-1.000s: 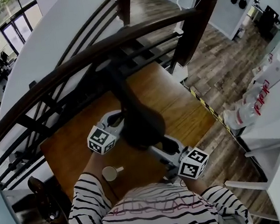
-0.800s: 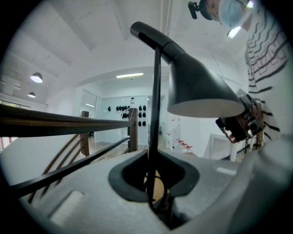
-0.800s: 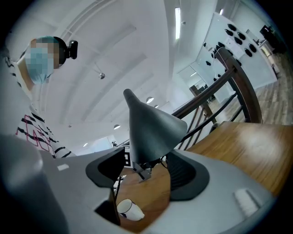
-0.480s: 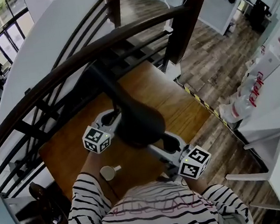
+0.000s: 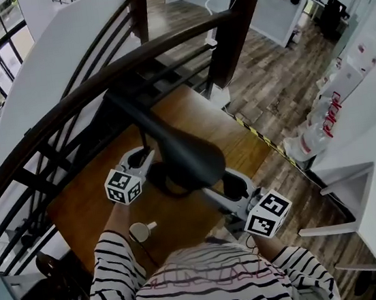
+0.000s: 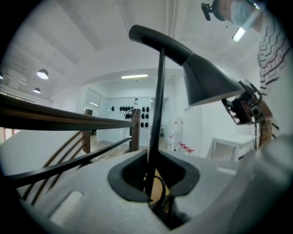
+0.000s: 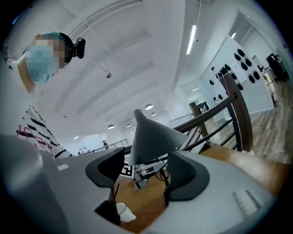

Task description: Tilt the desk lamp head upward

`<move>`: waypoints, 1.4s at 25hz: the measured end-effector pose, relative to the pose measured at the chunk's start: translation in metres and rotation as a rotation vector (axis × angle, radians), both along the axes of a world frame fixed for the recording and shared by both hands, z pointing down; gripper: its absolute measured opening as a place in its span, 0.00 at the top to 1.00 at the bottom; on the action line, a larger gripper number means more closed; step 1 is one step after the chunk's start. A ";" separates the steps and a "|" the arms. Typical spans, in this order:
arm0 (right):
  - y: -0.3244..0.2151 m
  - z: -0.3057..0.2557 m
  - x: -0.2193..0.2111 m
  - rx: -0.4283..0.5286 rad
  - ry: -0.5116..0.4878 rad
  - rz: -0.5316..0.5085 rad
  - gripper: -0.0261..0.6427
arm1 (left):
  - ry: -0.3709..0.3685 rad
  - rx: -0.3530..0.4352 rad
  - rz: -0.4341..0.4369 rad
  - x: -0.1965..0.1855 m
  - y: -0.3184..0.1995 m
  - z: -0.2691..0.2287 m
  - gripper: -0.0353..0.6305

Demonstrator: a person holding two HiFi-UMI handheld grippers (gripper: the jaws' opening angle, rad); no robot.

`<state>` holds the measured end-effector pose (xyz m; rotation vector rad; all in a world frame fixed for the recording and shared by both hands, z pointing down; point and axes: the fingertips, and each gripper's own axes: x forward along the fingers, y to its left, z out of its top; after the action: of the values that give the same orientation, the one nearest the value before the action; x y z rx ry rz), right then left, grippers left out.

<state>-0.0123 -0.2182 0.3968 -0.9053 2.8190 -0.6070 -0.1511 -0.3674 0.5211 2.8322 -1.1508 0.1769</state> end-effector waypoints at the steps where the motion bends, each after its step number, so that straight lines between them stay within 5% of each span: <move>1: 0.002 -0.004 0.002 0.008 0.003 0.004 0.54 | 0.002 -0.002 -0.002 0.000 0.000 0.001 0.86; 35: 0.003 -0.141 0.030 0.283 0.074 0.050 0.55 | -0.005 -0.028 -0.047 0.004 0.008 -0.001 0.86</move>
<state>0.0175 -0.2153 0.2553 -0.9550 2.8369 -0.1644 -0.1466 -0.3594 0.5200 2.7793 -1.2043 0.1958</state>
